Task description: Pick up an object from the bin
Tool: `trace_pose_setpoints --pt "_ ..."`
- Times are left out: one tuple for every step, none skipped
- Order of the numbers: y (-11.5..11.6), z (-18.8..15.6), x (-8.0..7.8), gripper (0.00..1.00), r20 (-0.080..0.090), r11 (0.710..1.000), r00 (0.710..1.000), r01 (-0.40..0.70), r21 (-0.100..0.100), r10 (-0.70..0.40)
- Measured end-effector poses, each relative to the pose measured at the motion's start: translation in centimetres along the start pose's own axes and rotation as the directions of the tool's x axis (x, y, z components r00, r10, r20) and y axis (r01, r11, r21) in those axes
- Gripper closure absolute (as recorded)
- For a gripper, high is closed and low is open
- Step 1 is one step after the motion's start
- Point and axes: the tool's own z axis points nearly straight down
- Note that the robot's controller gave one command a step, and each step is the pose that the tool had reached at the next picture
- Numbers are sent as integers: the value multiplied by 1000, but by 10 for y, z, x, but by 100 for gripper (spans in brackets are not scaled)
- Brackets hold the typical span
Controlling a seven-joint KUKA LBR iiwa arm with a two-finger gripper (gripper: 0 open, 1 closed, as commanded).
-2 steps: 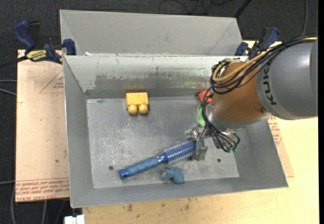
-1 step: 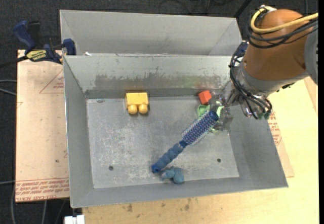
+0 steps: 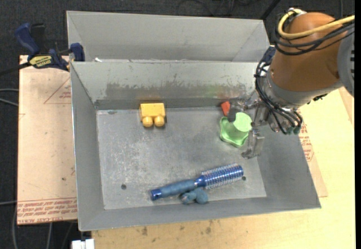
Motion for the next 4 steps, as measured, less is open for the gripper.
trace_pose_setpoints --pt "11 138 42 0 -12 991 991 132 -5 -132" --pt "48 163 54 0 18 990 990 141 3 -141" --pt "47 165 58 100 0 990 990 138 0 -138" --pt "17 14 30 100 7 973 973 233 4 -233"
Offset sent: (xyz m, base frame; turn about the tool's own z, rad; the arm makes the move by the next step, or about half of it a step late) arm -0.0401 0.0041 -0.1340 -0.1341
